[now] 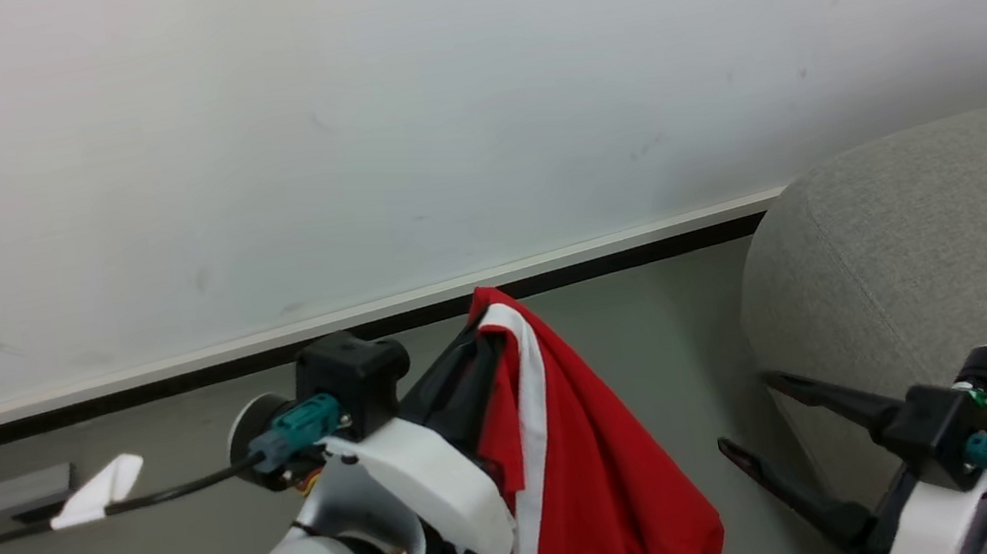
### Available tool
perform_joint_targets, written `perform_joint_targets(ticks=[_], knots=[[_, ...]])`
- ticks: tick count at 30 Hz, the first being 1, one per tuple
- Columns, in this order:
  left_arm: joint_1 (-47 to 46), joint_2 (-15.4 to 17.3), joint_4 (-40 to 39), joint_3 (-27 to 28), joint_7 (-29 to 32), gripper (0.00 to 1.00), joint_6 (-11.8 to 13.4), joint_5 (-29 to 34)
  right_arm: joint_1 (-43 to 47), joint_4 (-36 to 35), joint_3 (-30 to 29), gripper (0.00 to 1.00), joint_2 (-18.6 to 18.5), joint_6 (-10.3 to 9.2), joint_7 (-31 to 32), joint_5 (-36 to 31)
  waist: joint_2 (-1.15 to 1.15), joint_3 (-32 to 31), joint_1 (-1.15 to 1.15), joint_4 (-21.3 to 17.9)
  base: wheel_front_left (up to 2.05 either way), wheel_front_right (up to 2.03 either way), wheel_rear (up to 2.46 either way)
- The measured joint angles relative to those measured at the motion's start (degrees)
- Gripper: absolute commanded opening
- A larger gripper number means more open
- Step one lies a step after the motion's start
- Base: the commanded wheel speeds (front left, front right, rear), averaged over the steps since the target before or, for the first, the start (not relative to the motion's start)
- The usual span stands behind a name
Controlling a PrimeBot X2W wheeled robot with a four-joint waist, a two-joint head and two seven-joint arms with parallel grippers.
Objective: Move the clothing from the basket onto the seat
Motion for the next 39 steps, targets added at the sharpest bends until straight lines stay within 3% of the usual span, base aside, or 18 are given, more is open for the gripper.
perform_joint_targets(ticks=[4,17,18,19,20,24,28,39], knots=[[-1.30,-1.35,0.65,-1.29,0.16,0.00,-1.14,-0.01,-5.09,5.67,5.70,1.00,2.57,0.00,-0.92,1.44,0.00,0.37,0.00,1.15,0.00,0.00,0.00],[-3.09,-4.67,2.80,-4.54,-0.03,0.00,-3.08,-0.27,-19.61,28.02,23.75,1.00,15.85,0.01,-4.24,9.64,0.00,0.65,0.01,4.01,0.00,0.00,0.00],[-3.19,-4.79,2.92,-4.67,-0.02,0.00,-3.20,-0.30,-20.29,30.15,24.53,0.88,16.88,0.00,-4.88,10.20,0.00,0.60,0.00,4.12,0.00,0.00,0.00],[-3.24,-4.91,3.09,-4.78,-0.02,0.00,-3.25,-0.45,-20.94,31.74,25.52,0.41,17.98,0.01,-5.44,10.99,0.00,0.54,0.00,4.23,0.00,0.00,0.00],[-3.28,-5.01,3.34,-4.86,-0.03,0.00,-3.31,-0.51,-21.34,33.31,25.91,0.01,18.91,0.00,-6.17,12.36,0.00,0.48,0.00,4.35,0.00,0.00,0.00],[-3.46,-5.41,4.14,-4.91,-0.41,0.00,-3.32,-0.81,-22.28,36.76,27.75,0.00,22.12,0.00,-8.70,18.29,0.00,0.20,0.00,4.79,0.00,0.00,0.00],[-3.47,-5.28,4.67,-4.67,-0.80,0.00,-3.48,-1.08,-23.50,38.32,29.52,0.00,22.99,0.01,-10.50,21.27,0.00,-0.14,0.00,4.95,0.00,0.00,0.00],[-3.10,-3.46,5.00,-2.97,-2.00,0.00,-2.03,-1.59,-25.14,38.85,30.60,0.00,21.89,0.00,-14.49,27.25,0.00,-0.88,0.00,3.94,0.00,0.00,0.00]])
